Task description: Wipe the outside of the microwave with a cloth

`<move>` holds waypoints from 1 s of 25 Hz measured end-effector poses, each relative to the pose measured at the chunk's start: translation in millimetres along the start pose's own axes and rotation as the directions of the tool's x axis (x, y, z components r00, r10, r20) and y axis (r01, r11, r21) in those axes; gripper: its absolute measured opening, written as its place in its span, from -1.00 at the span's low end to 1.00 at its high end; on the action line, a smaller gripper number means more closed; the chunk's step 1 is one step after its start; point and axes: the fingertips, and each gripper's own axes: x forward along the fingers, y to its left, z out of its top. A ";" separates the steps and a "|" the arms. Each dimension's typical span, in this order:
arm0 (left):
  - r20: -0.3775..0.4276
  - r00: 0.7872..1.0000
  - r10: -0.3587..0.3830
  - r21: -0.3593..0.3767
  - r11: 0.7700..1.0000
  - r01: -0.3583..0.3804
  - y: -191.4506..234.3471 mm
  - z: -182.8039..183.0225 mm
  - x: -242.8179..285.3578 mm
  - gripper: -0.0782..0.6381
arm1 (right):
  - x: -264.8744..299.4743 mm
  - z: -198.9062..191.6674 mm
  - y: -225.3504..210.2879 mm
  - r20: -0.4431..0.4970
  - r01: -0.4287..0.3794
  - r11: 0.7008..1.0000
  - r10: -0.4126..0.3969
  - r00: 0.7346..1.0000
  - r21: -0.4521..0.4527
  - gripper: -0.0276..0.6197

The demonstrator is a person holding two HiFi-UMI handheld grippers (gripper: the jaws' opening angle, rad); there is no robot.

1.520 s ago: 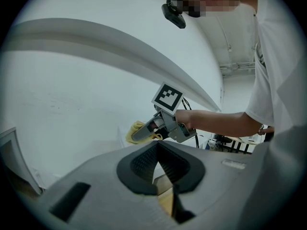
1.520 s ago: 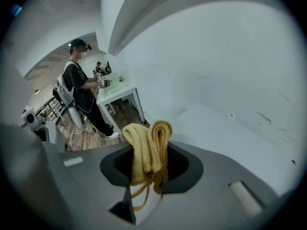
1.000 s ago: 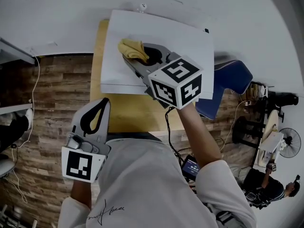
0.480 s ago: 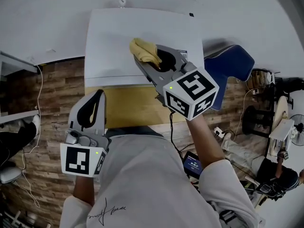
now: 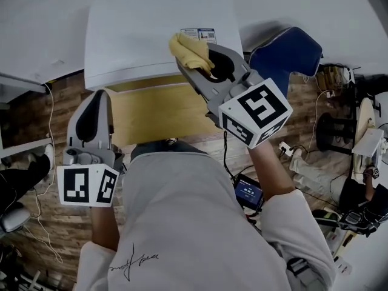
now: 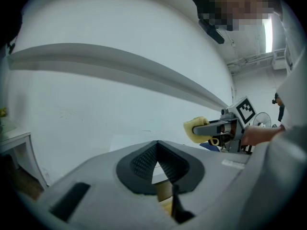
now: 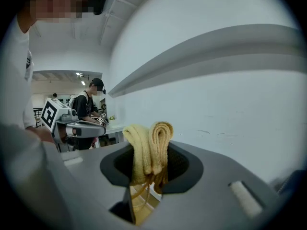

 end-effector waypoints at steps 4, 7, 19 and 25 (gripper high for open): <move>0.018 0.999 0.038 -0.006 0.999 -0.038 -1.2 -3.2 -8.0 -0.79 | -25.3 -7.7 1.9 0.014 0.020 1.000 -0.020 1.000 -0.010 -0.53; 0.027 0.998 0.062 -0.016 0.998 -0.062 -8.5 -5.2 -13.8 -0.80 | -47.7 -18.4 2.1 0.008 0.029 1.000 -0.029 1.000 0.013 -0.53; -0.001 0.999 0.046 -0.003 0.999 -0.046 -32.0 -22.9 -12.8 -0.80 | -80.5 -52.4 6.5 -0.020 0.025 0.994 -0.023 1.000 0.107 -0.55; -0.030 0.999 0.041 -0.010 0.999 -0.042 -35.7 -28.1 -9.1 -0.80 | -82.4 -61.4 8.4 -0.033 0.051 0.992 -0.047 0.998 0.114 -0.55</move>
